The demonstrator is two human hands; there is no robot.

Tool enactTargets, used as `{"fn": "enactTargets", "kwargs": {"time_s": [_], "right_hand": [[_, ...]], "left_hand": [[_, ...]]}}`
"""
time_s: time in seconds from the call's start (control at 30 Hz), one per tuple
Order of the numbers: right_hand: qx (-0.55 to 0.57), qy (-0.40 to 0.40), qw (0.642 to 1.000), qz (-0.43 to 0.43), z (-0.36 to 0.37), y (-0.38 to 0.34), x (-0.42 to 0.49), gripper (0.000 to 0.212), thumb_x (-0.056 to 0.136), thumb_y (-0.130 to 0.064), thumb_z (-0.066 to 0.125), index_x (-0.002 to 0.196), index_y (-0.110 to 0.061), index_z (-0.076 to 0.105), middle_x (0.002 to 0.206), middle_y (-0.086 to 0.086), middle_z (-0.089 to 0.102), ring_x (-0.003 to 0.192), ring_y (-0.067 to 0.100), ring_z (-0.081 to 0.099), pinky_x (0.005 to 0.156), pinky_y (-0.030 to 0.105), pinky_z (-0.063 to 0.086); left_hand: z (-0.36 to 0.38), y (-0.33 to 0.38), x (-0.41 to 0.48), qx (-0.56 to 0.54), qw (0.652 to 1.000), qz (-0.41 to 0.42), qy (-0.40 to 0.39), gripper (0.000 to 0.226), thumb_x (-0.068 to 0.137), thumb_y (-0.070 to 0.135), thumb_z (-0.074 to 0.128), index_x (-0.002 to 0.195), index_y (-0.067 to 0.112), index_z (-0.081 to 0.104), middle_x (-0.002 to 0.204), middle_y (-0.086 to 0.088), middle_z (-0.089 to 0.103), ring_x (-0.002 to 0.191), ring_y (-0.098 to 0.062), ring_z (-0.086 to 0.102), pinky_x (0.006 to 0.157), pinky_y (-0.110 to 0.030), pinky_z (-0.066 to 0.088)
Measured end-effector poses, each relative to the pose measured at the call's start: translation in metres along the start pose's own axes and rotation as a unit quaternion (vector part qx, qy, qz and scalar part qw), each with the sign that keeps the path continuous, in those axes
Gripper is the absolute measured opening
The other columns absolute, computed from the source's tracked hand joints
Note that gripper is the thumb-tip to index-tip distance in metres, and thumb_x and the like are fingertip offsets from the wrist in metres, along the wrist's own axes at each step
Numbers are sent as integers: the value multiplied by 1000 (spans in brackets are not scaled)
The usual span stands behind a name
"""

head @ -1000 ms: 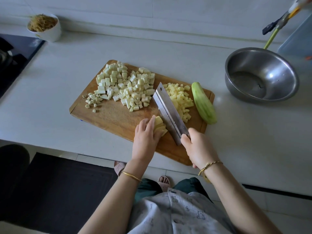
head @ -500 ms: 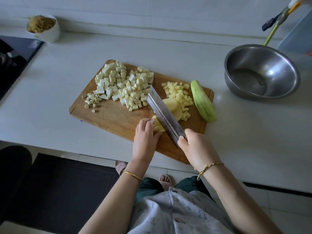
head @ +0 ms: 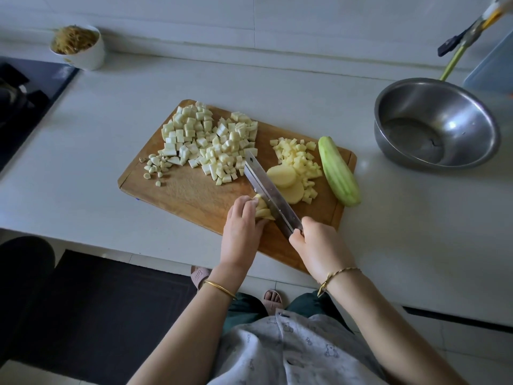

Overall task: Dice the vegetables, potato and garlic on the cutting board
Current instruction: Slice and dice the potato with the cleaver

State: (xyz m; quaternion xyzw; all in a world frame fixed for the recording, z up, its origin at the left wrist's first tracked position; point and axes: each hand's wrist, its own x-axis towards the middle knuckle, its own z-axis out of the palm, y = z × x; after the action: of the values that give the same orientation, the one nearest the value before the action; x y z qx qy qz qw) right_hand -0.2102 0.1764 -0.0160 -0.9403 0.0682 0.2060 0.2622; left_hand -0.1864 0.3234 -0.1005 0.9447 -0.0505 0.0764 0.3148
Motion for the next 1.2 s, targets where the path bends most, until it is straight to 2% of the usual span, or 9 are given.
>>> {"fn": "enactTargets", "kwargs": {"time_s": [0.1,0.2,0.3,0.43,0.57,0.7,0.77,1.03,1.2], "right_hand": [[26,5,1000,2,-1,2,0,35,98,-24,41,65,-21,29,59,-2,42,50,16,42,46,31,40],[55,19,998,6,-7,4,-1,32,97,-24,42,67,-17,32,58,3,45,50,24,45,53,43,51],[63,24,998,1,-12,5,-5,29,96,-24,43,71,-11,36,58,6,46,48,26,46,52,42,48],[50,16,999,-13,-14,5,-10,26,96,-25,41,81,-4,45,59,6,47,59,36,55,54,43,50],[40,13,999,-17,-15,3,-11,30,95,-25,43,69,-13,34,57,4,43,54,31,49,54,45,50],[28,0,1000,-12,-16,2,-7,26,96,-25,42,77,-7,43,59,3,45,54,27,47,55,45,52],[19,1,1000,-11,-15,2,-5,27,96,-25,42,74,-9,40,59,3,45,50,24,45,53,41,50],[12,-10,1000,3,-2,0,4,32,96,-23,42,66,-16,33,62,0,44,50,20,43,45,28,36],[36,-5,999,5,0,0,5,34,97,-24,42,66,-19,32,61,-1,43,50,18,44,49,34,44]], "left_hand": [[0,-1,-1,-9,1000,-13,-1,44,79,6,73,118,-3,56,124,-19,53,113,-37,53,92,-39,45],[-2,-3,-2,-43,999,-21,-8,52,80,13,75,124,-1,53,125,-17,50,114,-31,50,97,-36,44],[-3,-3,-2,-71,997,-43,2,52,84,22,71,128,3,51,122,-12,50,105,-25,52,91,-35,47],[1,-3,-2,-64,997,-46,11,39,89,18,66,123,2,53,120,-13,50,97,-31,56,84,-44,52],[3,-4,-2,-57,997,-42,21,36,86,13,68,117,-1,55,120,-16,52,99,-32,56,83,-45,52],[5,-3,-1,-60,997,-30,33,32,86,12,68,111,-4,56,113,-15,53,93,-28,56,77,-42,53],[5,-3,-1,-61,997,-30,35,31,86,11,68,111,-4,56,112,-14,54,91,-27,56,75,-41,54],[5,-3,-1,-64,997,-27,38,35,80,2,71,111,-4,58,113,-16,56,100,-29,58,81,-37,52],[5,-6,0,-74,996,-43,31,33,83,7,70,112,0,58,118,-12,54,104,-24,54,85,-32,50]]}}
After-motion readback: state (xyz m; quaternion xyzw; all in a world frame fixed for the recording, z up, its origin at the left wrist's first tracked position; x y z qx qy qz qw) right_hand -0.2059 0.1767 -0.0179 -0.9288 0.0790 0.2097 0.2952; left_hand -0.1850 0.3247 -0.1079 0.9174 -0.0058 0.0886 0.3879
